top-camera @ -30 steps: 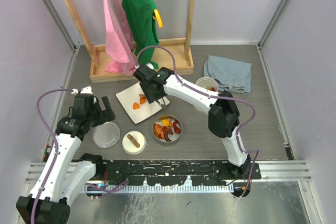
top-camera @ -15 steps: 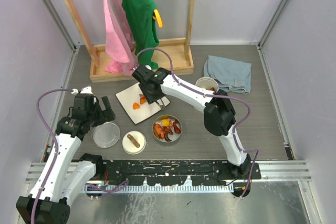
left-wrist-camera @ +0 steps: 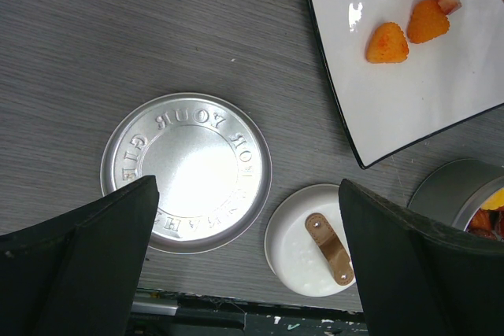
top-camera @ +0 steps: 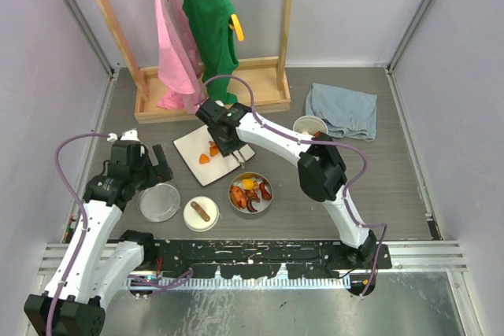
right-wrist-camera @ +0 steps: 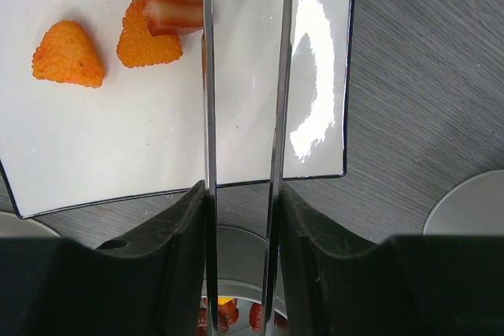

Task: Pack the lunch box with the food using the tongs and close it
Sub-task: Pick up the fake food from the plate, then place the fake food in the packing box.

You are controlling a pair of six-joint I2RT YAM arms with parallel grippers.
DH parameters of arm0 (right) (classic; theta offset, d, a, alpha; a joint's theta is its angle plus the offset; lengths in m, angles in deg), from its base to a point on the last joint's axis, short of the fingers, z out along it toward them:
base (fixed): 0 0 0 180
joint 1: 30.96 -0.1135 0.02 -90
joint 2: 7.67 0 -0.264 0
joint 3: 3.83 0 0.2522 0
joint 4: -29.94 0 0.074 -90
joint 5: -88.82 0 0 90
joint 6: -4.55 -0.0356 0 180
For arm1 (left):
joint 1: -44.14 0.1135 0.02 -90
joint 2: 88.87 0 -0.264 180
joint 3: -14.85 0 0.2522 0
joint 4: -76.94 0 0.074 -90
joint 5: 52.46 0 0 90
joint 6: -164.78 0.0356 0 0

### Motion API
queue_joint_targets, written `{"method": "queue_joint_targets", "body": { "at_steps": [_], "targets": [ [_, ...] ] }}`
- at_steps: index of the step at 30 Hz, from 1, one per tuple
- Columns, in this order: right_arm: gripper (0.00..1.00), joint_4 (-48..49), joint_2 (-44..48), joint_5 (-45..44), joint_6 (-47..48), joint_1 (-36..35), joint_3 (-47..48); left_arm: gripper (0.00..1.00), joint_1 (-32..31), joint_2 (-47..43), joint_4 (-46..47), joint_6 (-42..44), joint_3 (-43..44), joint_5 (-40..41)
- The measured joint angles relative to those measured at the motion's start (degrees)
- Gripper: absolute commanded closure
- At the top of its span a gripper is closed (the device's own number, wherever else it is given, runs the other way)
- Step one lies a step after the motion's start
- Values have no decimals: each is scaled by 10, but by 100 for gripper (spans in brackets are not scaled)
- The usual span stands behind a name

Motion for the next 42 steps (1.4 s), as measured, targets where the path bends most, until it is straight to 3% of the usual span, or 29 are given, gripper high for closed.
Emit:
{"method": "queue_joint_targets", "body": {
  "at_steps": [12,28,42],
  "targets": [
    [64,14,42,9,-3,0,-48,2,0,0,0,0,0,0],
    [64,27,209,74,-29,0,-156,2,0,0,0,0,0,0],
    [63,0,416,156,-42,0,-277,2,0,0,0,0,0,0]
  ]
}}
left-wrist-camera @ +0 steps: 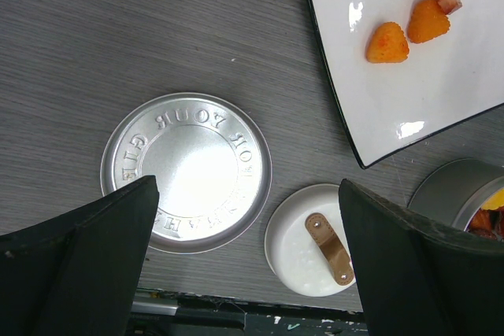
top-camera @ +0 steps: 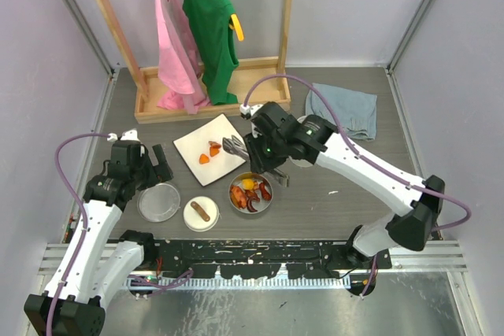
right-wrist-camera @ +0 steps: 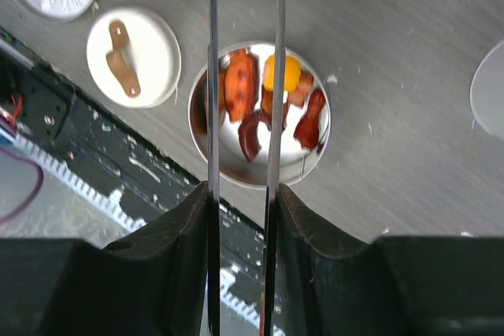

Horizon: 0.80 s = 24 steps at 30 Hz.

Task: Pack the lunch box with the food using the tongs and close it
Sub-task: Place the fake food in the packing box.

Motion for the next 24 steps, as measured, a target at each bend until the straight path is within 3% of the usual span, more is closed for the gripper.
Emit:
{"method": "queue_joint_targets", "body": {
  "at_steps": [11,24],
  "targets": [
    [61,-74,73,16,-20,-43,-111,2,0,0,0,0,0,0],
    [60,-134,79,-12,-49,-97,-131,2,0,0,0,0,0,0]
  ]
}}
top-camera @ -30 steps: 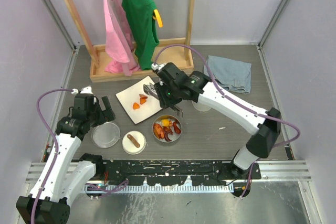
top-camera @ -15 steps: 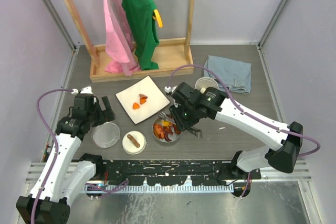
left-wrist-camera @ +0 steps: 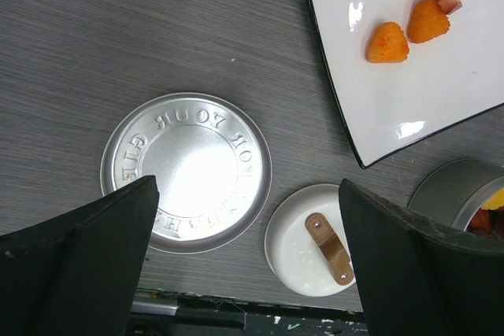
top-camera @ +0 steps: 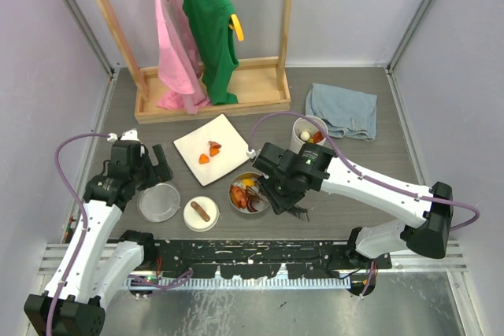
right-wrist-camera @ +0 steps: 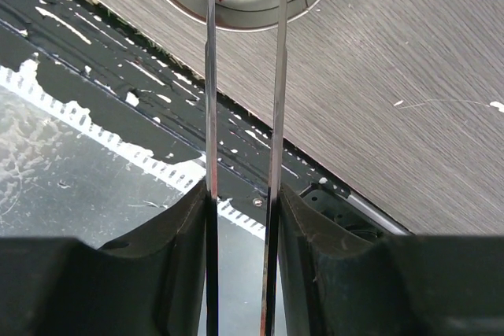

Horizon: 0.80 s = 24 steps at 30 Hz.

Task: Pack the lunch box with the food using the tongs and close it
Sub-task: Place the fake food in the packing box.

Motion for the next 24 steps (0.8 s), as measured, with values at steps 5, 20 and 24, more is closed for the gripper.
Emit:
{"method": "queue_joint_targets", "body": {
  "at_steps": [5,20,24],
  "targets": [
    [57,-9,0,-10,-6,-1,-7,2,0,0,0,0,0,0],
    [48,-18,0,-45,-13,-2,-7,2,0,0,0,0,0,0],
    [48,-17,0,-60,-13,-2,16,2,0,0,0,0,0,0]
  ]
}}
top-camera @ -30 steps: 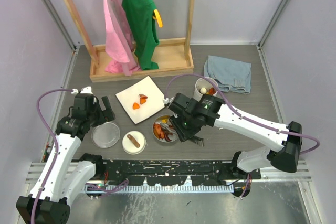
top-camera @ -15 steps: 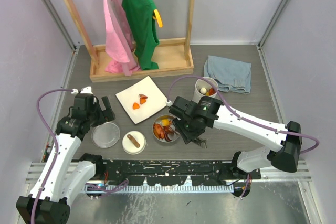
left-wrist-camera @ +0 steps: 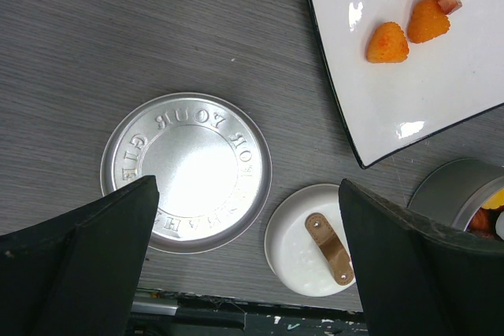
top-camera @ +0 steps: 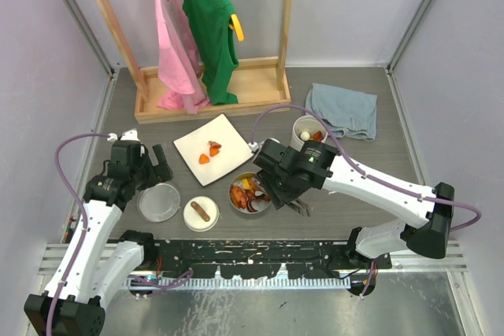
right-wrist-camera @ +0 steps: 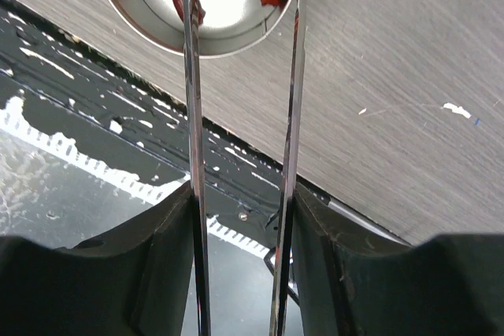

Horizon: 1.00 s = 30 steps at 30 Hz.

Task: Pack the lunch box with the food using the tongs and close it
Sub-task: Place the fake food in the packing box, then pick up the fake food from the plate.

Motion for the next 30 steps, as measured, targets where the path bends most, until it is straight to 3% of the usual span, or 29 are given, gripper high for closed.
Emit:
{"method": "queue_joint_targets", "body": {
  "at_steps": [10,30],
  "targets": [
    [48,44,-17,-52,1,0,56,2,0,0,0,0,0,0],
    [52,142,-274,-65,35,23,214,2,0,-2,0,0,0,0]
  ]
}}
